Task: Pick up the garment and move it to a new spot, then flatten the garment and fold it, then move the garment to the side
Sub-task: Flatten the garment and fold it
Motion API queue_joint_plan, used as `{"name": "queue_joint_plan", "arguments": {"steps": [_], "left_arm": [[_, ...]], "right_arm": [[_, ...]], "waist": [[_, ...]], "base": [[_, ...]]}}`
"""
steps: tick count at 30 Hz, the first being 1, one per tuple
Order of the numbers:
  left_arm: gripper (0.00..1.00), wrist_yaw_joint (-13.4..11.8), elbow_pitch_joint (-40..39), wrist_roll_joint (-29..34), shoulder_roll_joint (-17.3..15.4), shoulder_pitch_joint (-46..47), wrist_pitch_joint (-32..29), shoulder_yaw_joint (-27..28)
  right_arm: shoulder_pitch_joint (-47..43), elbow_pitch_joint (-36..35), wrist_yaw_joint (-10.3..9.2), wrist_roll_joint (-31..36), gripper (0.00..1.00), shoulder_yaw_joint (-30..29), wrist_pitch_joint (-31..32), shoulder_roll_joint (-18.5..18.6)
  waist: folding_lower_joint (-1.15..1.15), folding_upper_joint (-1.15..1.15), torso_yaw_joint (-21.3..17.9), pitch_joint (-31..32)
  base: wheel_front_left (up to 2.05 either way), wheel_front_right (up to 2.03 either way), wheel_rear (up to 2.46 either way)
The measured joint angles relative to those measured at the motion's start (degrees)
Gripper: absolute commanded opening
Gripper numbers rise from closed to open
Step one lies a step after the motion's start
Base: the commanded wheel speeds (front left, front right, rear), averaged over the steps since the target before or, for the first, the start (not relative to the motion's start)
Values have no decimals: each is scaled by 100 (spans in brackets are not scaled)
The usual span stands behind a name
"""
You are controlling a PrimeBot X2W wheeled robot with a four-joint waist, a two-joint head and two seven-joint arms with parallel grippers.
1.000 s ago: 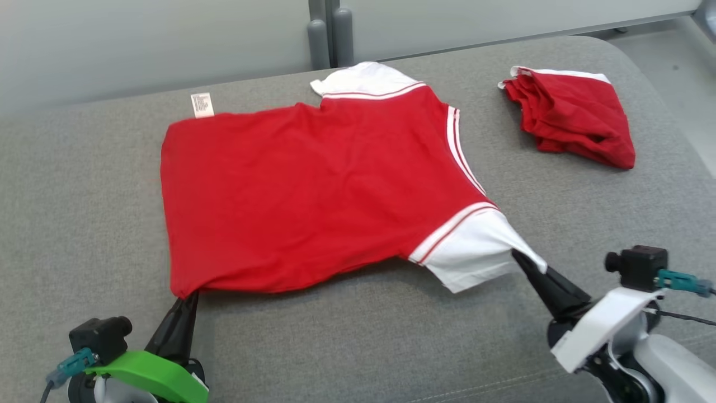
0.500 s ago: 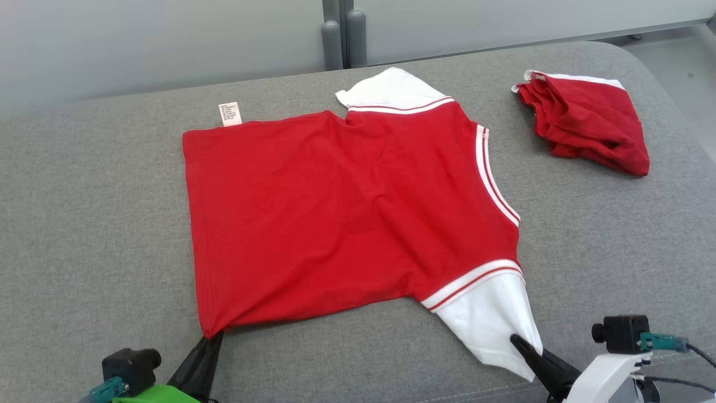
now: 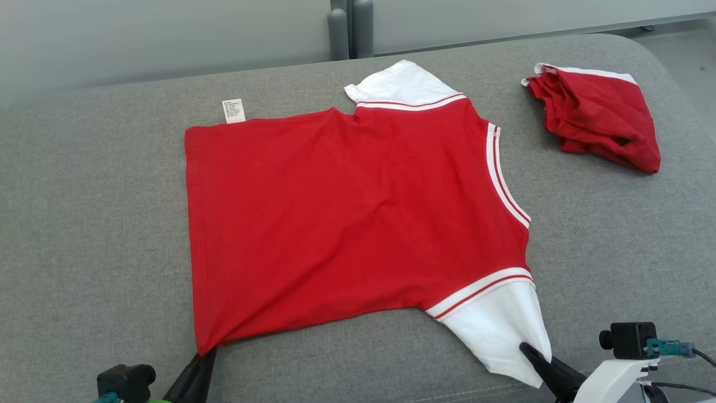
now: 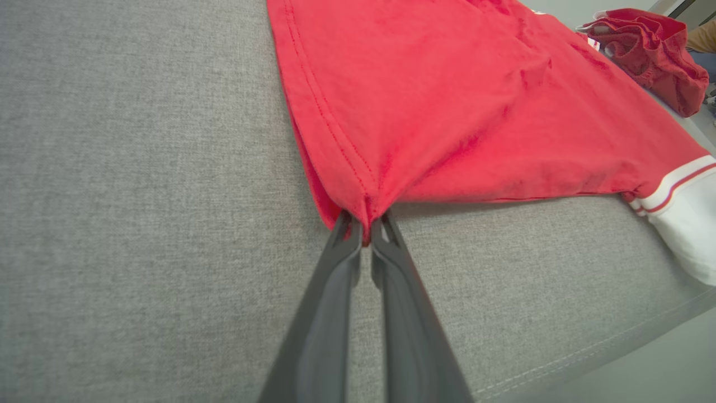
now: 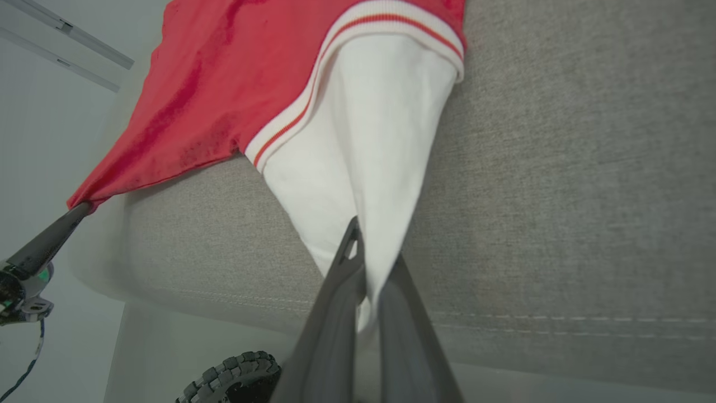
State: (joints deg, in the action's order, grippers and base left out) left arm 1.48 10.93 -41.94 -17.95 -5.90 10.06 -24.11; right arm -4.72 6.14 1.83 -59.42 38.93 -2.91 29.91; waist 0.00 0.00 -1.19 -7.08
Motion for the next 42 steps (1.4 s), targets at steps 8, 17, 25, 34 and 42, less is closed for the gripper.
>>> {"name": "queue_joint_plan", "arguments": {"steps": [8,17,25,34,42], "left_arm": [[0,-18,212,-24,116,1,-51,-66],[100,-190,441,-25,225,4,-43,18],[100,-300,502,-27,186,2,-36,120],[100,-358,581,-41,-80,-121,-12,299],[100,-349,319,-32,-162,-129,322,605]], "right_arm": [[75,267,-42,201,4,70,-130,-229],[88,884,65,259,100,56,-453,-444],[98,1444,240,258,100,-80,-775,-393],[229,1909,348,301,100,-383,-978,-105],[627,1747,369,630,100,-630,-1078,91]], "waist": [[0,0,-11,-29],[0,0,-57,-34],[0,0,-87,-61],[0,0,-64,-23],[0,0,36,157]], "base": [[0,0,0],[0,0,0],[0,0,0],[0,0,0],[0,0,0]]}}
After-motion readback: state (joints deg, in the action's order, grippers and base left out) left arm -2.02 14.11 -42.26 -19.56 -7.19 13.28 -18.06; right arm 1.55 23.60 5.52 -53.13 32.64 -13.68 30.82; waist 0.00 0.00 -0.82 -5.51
